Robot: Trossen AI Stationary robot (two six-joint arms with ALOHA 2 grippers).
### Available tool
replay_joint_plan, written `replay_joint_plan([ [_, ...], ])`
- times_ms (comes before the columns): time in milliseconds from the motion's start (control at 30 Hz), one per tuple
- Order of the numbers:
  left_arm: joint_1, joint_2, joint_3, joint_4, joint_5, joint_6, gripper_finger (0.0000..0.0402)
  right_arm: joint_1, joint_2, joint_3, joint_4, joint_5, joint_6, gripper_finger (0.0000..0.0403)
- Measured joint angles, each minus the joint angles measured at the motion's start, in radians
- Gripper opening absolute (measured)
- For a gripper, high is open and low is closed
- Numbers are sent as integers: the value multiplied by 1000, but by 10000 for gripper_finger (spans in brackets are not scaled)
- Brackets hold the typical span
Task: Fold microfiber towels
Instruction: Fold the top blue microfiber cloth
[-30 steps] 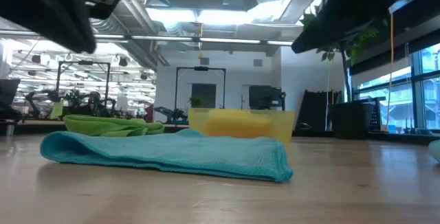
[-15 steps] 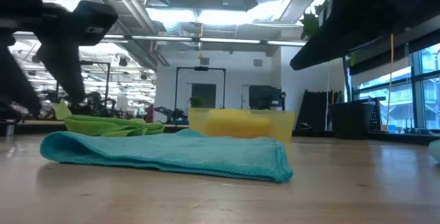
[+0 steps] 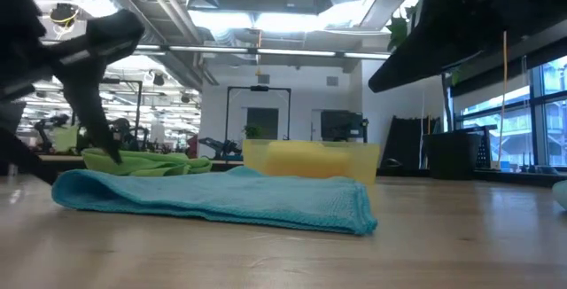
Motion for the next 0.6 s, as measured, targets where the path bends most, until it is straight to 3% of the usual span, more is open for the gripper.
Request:
replay_joint_plan([
  [233,-6,57,3,20,-56,70,153,0,0,0,3,1,1,26],
  [433,-39,66,0,50,-115,72,151,0,0,0,5,2,0,26],
  [600,-42,66,-1,65,-106,9,150,0,0,0,5,2,-22,26],
])
